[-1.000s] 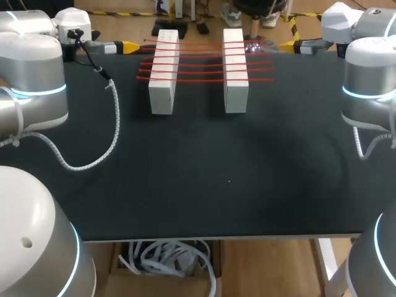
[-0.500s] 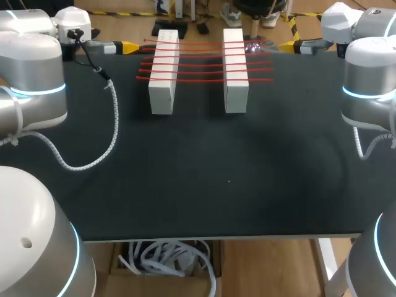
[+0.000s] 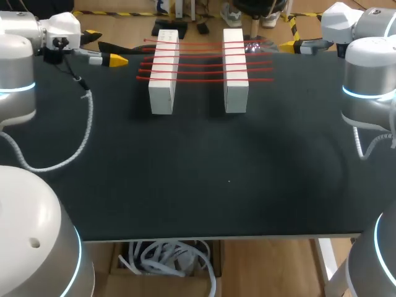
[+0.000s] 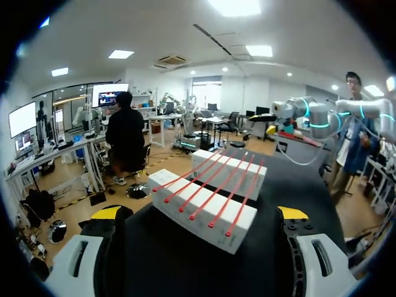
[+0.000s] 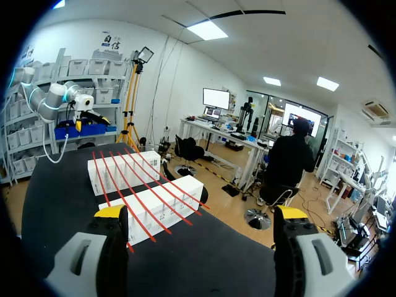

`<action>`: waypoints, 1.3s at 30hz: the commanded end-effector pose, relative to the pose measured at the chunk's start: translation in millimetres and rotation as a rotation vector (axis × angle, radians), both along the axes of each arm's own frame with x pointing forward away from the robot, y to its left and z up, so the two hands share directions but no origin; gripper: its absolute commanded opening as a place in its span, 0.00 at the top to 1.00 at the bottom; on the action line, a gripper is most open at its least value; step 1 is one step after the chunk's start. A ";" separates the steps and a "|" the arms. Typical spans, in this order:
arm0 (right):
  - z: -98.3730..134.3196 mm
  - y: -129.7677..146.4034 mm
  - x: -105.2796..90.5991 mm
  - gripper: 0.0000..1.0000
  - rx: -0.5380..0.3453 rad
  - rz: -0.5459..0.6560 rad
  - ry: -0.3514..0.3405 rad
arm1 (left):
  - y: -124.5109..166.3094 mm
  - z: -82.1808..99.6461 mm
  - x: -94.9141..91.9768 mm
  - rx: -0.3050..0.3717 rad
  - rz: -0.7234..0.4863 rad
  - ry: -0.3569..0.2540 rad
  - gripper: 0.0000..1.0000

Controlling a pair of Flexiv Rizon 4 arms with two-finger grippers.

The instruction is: Grab the tape and strap the tape.

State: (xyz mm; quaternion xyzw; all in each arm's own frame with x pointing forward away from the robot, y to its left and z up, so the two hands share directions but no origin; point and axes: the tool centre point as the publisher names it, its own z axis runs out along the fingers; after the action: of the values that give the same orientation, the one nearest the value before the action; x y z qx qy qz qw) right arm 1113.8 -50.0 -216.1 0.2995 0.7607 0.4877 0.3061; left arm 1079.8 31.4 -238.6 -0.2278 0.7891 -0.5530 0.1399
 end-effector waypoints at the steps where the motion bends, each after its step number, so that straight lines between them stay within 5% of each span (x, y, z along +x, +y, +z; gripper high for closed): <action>1: 0.0 -0.1 0.0 0.00 0.000 0.000 0.000 | 1.1 4.8 -5.5 -0.006 -0.059 0.006 0.00; 22: 0.0 -0.1 0.0 0.00 0.000 0.000 0.000 | 1.1 4.8 -5.5 -0.006 -0.059 0.006 0.00; 30: 0.0 -0.1 0.0 0.00 0.000 0.000 0.000 | 22.2 10.7 -10.9 -0.057 -0.317 -0.125 0.00; 39: 0.0 -0.1 0.0 0.00 0.000 0.000 0.000 | 16.9 -0.3 -21.1 -0.082 -0.431 -0.117 0.00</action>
State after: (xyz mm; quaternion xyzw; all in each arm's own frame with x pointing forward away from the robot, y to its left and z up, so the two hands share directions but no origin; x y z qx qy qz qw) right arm 1113.8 -50.0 -216.1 0.2996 0.7607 0.4877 0.3062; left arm 1051.2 47.8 -233.3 -0.0482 0.7882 -0.6080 0.0819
